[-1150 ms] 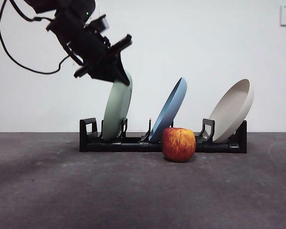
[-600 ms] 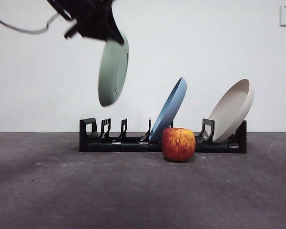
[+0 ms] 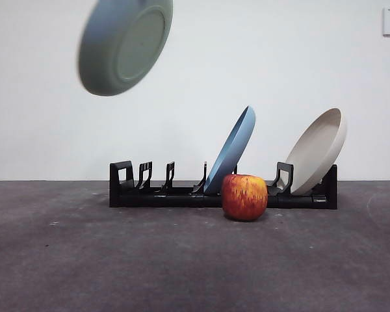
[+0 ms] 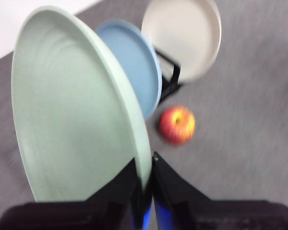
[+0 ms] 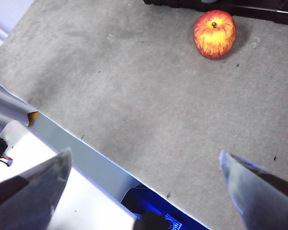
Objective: Take the green plate from the plate rack,put the plate on the table,take the apple from the table,put the apple in the plate
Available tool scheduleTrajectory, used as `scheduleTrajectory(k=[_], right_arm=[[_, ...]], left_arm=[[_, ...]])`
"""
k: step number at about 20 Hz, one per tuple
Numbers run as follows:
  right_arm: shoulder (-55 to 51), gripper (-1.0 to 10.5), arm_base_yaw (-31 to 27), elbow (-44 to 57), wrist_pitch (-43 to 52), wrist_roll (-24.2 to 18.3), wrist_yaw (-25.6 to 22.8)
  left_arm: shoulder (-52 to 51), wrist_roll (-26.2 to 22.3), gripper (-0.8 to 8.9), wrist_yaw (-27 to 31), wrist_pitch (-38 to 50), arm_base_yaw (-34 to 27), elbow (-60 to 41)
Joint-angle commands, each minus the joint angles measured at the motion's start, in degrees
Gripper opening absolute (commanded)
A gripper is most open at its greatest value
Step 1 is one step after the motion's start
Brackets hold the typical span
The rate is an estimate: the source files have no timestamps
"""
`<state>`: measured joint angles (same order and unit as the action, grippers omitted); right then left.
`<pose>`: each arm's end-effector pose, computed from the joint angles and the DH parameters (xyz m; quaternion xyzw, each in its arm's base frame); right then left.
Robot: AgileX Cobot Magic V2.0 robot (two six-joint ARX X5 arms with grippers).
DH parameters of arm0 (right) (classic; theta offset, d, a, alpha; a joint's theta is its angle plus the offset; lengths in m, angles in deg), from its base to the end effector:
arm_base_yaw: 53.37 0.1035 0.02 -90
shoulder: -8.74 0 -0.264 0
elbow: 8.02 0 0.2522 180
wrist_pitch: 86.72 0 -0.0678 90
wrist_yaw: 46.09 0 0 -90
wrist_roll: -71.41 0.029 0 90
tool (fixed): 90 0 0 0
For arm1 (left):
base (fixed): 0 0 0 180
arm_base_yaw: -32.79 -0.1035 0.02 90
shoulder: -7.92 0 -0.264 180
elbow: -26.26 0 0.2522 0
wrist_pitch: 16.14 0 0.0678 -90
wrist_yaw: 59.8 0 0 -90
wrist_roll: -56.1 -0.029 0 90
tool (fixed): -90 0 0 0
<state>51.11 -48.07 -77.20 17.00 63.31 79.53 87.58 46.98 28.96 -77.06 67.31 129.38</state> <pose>0.1074 0.0269 0.3257 0.0491 0.3804 0.3452 0.8566 0.2310 -0.1596 0.4047 0.1633 0.2836 -0.3143 0.8911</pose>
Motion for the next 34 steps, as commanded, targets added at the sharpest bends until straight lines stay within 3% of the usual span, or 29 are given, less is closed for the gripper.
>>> scheduleTrajectory(k=[1, 5, 9, 13, 24, 29, 34], right_arm=[[0.00, 6.3, 0.13, -0.13, 0.46, 0.33, 0.11], [0.00, 6.3, 0.13, -0.13, 0.50, 0.33, 0.11], [0.00, 6.3, 0.13, -0.13, 0.50, 0.33, 0.17], [0.00, 6.3, 0.13, -0.13, 0.50, 0.37, 0.44], [0.00, 6.3, 0.13, -0.13, 0.48, 0.74, 0.46], [0.00, 6.3, 0.13, -0.13, 0.48, 0.74, 0.46], [0.00, 6.3, 0.13, -0.13, 0.48, 0.74, 0.46]], left_arm=[[0.39, -3.37, -0.07, 6.62, -5.46, 4.76, -0.09], [0.61, -3.34, -0.06, 12.59, -9.05, 11.37, -2.08], [0.87, -2.82, -0.06, 19.23, -7.76, 18.49, -7.28], [1.27, -2.69, -0.06, 21.81, -3.87, 22.62, -15.04], [2.69, -4.98, -0.06, 29.75, 17.05, 28.35, -36.70], [11.06, -8.85, -0.06, 31.78, 22.25, 30.08, -37.42], [17.90, -8.70, -0.07, 34.16, 25.09, 31.50, -37.42]])
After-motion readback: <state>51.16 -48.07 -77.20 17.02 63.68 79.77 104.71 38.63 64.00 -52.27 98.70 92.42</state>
